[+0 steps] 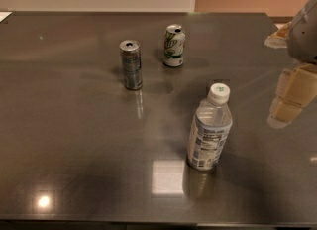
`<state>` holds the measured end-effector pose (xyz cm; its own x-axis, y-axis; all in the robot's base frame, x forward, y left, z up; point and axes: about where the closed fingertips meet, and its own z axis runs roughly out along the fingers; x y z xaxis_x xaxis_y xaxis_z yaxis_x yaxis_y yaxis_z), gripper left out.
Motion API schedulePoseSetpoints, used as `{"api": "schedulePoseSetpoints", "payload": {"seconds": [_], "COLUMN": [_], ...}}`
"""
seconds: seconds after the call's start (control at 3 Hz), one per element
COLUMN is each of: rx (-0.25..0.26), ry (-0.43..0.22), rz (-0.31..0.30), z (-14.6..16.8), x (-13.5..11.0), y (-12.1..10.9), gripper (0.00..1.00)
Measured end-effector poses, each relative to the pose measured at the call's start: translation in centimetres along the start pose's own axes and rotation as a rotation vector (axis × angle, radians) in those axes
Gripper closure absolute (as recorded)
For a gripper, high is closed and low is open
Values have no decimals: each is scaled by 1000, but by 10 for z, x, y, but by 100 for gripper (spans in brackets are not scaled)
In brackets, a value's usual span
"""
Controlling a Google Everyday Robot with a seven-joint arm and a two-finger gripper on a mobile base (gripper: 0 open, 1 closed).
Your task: Move blue plastic bottle near 7up can
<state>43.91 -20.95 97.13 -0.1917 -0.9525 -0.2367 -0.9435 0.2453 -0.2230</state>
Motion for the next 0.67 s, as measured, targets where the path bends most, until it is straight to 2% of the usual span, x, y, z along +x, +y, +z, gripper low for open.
{"api": "schedulePoseSetpoints", "payload": {"seconds": [0.33,0.67], "rx": [-53,-136], "ry": [-67,-141], "rz": [-32,-58], "z": [16,36], "x": [-10,-19], "y": [9,24], "gripper": [0,0]}}
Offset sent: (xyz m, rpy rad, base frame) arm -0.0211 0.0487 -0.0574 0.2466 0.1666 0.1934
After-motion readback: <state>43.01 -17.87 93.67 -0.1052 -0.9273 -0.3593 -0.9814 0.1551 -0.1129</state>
